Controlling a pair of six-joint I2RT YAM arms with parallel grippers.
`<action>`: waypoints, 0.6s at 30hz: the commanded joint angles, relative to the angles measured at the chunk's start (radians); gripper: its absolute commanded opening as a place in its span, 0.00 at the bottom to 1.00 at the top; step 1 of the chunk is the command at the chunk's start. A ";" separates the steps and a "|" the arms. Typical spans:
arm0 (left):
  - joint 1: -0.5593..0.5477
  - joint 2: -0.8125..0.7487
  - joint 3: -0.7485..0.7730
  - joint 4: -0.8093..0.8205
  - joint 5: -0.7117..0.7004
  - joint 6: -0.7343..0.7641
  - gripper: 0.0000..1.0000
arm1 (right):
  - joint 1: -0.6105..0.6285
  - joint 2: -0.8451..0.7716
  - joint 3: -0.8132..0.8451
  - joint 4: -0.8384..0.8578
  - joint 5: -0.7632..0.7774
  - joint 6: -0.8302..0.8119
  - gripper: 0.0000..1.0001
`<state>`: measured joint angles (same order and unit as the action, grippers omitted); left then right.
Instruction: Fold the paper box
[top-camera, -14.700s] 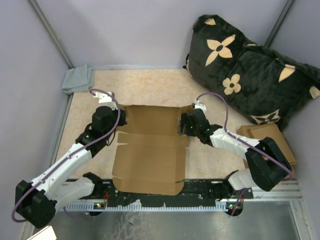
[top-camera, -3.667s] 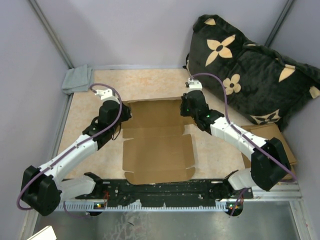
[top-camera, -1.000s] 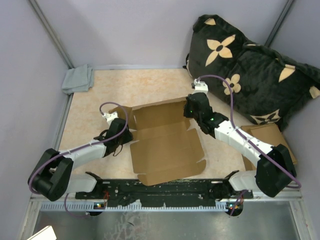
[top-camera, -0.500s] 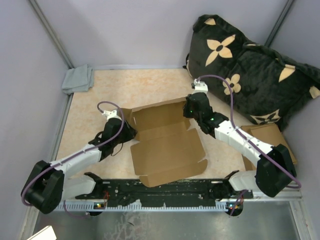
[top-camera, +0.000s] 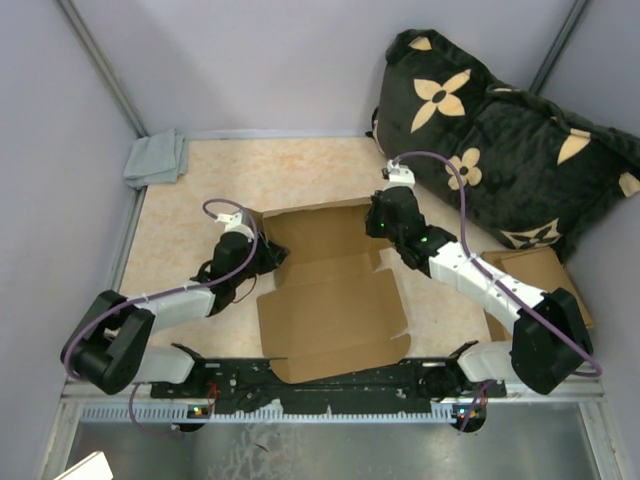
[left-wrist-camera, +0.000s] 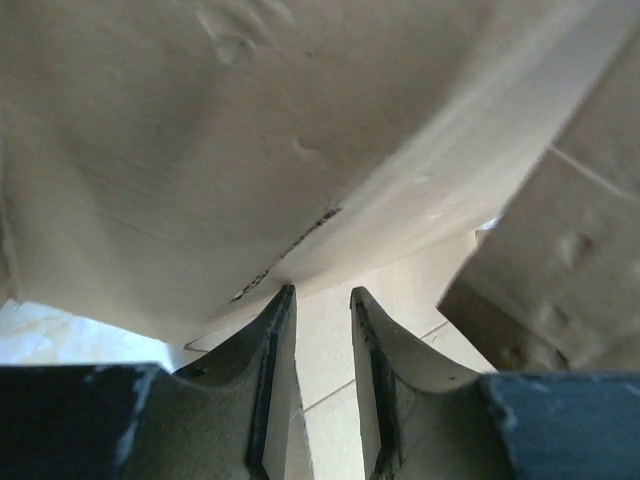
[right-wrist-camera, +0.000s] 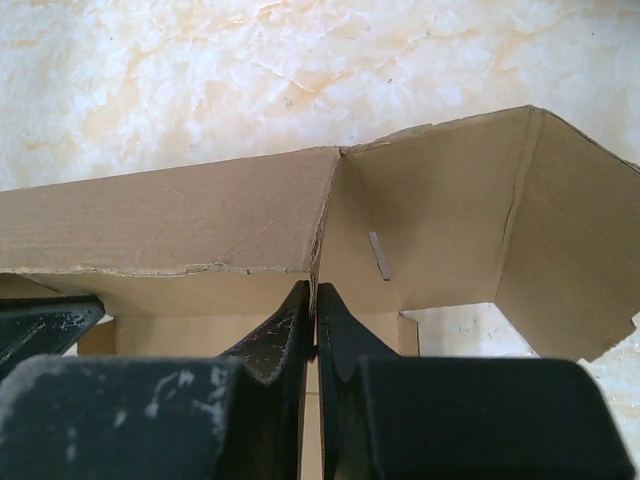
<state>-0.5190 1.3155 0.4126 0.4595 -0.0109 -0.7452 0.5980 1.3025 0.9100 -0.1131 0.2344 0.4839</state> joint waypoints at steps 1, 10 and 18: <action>-0.006 0.080 -0.018 -0.061 0.092 -0.076 0.34 | 0.000 -0.017 -0.001 0.029 -0.018 0.014 0.06; -0.017 0.108 0.010 -0.152 0.078 -0.074 0.31 | 0.000 -0.010 -0.010 0.014 0.051 0.063 0.05; -0.018 -0.165 0.076 -0.404 -0.132 0.040 0.38 | -0.034 -0.024 0.002 -0.016 0.181 0.122 0.04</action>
<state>-0.5289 1.2549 0.4564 0.2836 -0.0341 -0.7403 0.5903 1.3025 0.9009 -0.1440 0.3149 0.5560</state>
